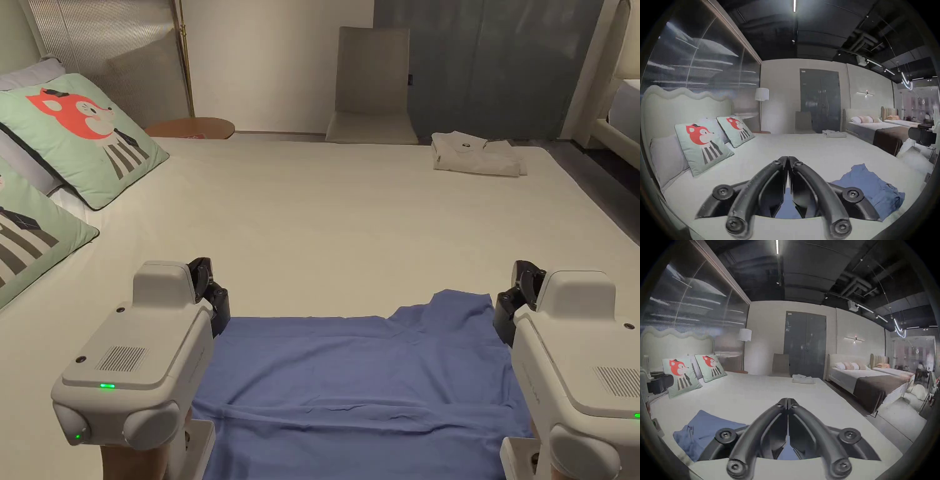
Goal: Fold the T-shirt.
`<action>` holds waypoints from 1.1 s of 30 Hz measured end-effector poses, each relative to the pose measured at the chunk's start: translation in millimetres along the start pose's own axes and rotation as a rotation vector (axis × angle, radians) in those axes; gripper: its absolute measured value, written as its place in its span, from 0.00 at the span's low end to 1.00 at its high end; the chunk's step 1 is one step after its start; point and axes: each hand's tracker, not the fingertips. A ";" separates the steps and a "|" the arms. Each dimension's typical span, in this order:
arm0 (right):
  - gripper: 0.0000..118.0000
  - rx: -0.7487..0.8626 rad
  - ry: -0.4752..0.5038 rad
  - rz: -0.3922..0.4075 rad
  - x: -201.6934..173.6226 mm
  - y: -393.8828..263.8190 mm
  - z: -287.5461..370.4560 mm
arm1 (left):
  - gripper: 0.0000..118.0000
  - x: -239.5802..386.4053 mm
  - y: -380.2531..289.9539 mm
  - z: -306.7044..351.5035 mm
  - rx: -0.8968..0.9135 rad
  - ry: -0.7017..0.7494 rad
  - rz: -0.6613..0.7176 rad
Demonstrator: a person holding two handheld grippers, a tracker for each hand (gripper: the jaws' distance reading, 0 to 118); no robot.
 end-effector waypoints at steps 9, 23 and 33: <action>0.01 -0.035 0.024 0.008 -1.3 -4.7 -49.6 | 0.00 -29.1 0.7 -91.3 -0.311 -0.018 -0.004; 0.01 -0.160 0.033 0.026 0.9 -42.2 -144.7 | 0.51 -106.3 -64.7 -258.1 -0.760 -0.016 0.141; 0.01 -0.232 0.017 0.038 11.0 -75.6 -171.3 | 0.43 -103.5 -113.6 -287.6 -0.892 0.020 0.047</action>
